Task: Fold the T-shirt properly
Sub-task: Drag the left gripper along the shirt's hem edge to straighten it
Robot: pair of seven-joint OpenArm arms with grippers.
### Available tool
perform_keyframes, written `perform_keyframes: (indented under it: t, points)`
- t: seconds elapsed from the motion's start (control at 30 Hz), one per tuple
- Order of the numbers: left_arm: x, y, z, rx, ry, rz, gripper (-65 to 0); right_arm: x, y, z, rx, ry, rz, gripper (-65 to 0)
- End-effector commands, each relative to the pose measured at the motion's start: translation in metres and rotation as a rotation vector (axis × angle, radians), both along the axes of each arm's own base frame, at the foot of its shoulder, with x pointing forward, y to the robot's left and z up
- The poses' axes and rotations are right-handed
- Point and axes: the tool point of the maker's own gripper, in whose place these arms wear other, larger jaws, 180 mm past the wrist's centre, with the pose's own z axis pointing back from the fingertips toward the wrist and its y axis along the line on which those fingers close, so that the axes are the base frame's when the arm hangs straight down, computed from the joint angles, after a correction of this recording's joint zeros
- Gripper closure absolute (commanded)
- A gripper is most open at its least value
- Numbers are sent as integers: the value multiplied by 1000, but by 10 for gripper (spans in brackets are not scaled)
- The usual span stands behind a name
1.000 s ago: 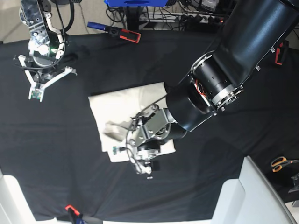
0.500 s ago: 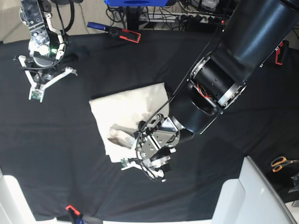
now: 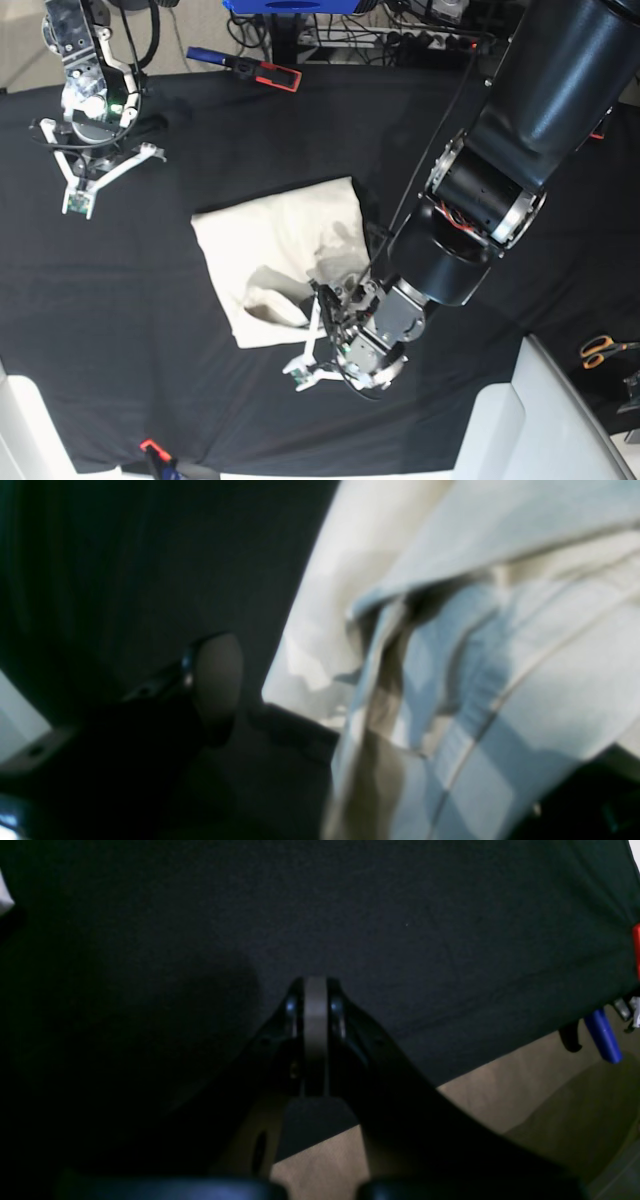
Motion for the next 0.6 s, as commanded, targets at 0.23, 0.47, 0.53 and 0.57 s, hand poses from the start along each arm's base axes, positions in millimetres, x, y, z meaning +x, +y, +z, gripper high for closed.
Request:
perform_keyframes:
  t: [0.23,0.47,0.53,0.57]
  points:
    - [21,18,19,-80,-22,88,-466,3,-4,6,-22,-25,6,0]
    - [19,14,16,-181,-7,139,-466,2,-1,5,-15,-23,5,0]
    - [19,9,17,-221,-3,154,-466,2,-1,5,-15,-23,5,0]
    - [20,5,18,-250,-7,155,-464,2,-1,5,-15,-23,5,0]
